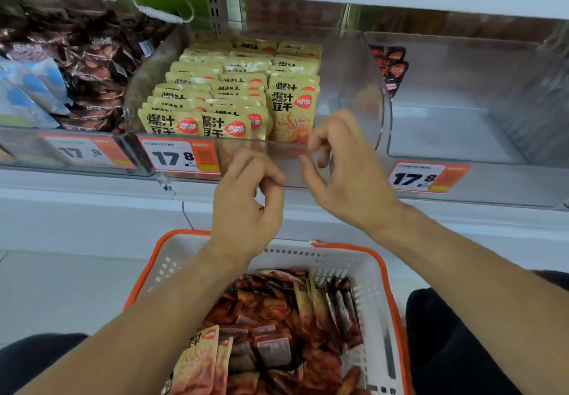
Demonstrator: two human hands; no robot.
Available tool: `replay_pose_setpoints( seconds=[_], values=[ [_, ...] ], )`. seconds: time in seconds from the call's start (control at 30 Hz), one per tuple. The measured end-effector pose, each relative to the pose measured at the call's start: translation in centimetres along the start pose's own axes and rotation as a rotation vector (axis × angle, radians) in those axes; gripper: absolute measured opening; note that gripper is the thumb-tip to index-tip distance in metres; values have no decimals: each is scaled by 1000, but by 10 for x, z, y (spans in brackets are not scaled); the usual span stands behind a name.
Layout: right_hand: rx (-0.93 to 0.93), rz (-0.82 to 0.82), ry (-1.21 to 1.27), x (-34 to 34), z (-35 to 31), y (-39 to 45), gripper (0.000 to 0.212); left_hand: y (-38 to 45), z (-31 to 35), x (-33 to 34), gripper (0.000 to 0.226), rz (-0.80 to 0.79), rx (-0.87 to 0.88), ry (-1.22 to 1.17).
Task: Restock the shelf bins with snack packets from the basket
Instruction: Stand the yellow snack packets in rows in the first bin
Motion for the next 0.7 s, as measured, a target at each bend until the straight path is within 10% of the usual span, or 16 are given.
replay_pose_setpoints(
  seconds=[0.4,0.7],
  values=[
    [741,-827,-57,133,130,-236,25,-203,-118,160,20,-636,-1062,2],
    [778,-1122,-55,170,138,-278,91,-234,-125,209,19,-713,-1121,-23]
  ],
)
Point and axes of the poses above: each hand's wrist, its own y-axis towards the middle knuckle, its own x-axis out of the palm, z = x × y, the point moved 7 cm from there along y, towards the middle knuckle, and after that the axes turned 10 degrees about -z, right-handed, at the moved point
